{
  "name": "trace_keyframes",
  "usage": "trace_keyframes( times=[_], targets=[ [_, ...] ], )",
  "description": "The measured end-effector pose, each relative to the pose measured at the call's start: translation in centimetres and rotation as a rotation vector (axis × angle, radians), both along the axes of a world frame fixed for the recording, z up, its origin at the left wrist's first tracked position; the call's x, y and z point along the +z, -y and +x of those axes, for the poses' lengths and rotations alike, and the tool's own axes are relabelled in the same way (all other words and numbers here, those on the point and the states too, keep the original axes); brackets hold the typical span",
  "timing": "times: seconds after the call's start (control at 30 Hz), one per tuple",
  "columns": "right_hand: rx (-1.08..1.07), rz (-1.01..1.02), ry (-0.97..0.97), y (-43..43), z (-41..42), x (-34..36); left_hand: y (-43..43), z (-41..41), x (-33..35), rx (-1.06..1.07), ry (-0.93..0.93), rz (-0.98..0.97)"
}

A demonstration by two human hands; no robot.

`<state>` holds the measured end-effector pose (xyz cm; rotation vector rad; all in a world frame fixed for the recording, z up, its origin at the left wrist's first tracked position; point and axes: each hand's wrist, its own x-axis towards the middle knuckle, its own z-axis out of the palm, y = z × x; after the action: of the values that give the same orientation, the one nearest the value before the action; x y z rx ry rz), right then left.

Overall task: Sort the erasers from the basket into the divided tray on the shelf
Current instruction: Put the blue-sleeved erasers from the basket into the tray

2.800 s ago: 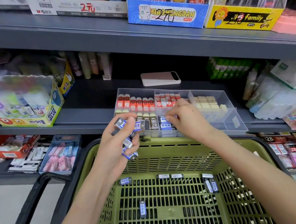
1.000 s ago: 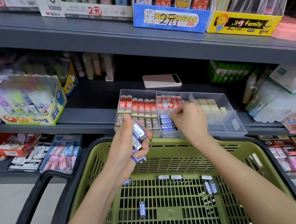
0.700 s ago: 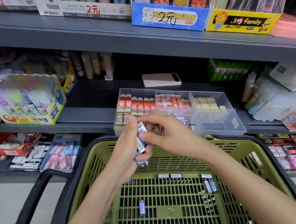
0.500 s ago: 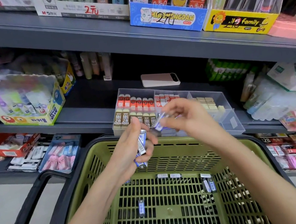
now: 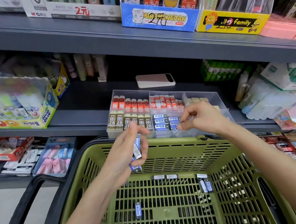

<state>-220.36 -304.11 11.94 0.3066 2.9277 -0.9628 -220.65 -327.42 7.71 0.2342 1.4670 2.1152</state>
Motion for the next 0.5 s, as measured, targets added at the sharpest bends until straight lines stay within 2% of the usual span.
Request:
trace_keyframes(
  times=[0.1, 0.4, 0.47, 0.5],
  targets=[
    [-0.021, -0.017, -0.015, -0.2, 0.1, -1.0, 0.0, 0.0, -0.1, -0.001, 0.001, 0.004],
    [0.157, 0.316, -0.041, -0.7, 0.5, -1.3, -0.3, 0.0, -0.2, -0.001, 0.056, 0.077],
    [0.13, 0.49, -0.133, 0.1, 1.1, -1.0, -0.3, -0.1, -0.2, 0.003, 0.091, 0.119],
    [0.114, 0.482, -0.226, 0.9, 1.5, -0.8, -0.3, -0.1, -0.1, 0.003, 0.102, 0.129]
  ],
)
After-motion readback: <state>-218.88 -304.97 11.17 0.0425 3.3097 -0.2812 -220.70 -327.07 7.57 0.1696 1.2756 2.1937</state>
